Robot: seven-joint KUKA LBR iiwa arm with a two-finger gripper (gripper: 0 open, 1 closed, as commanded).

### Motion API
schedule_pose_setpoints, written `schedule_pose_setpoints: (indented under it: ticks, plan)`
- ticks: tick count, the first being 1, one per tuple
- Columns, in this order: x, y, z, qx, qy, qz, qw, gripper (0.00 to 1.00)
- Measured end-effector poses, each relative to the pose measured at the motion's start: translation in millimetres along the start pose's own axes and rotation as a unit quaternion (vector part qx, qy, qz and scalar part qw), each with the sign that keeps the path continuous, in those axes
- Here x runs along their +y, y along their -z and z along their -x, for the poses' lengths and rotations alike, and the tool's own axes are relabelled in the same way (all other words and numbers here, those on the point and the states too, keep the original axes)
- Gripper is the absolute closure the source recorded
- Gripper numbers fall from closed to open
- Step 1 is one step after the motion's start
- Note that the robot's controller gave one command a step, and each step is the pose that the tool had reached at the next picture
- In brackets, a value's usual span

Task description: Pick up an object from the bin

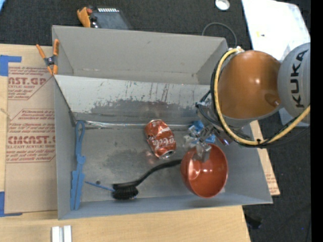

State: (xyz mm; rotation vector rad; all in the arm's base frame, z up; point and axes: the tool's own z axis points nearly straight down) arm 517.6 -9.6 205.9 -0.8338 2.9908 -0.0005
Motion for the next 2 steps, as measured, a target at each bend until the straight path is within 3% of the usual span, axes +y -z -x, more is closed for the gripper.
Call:
schedule_pose_setpoints:
  ticks: [1,2]
  plan:
    - [-6.9,57.2,-6.2,0.0033,-0.022,0.003,0.9997,1.00]
    - [-12.2,25.9,-0.1,-0.0011,-0.022,0.001,0.9998,1.00]
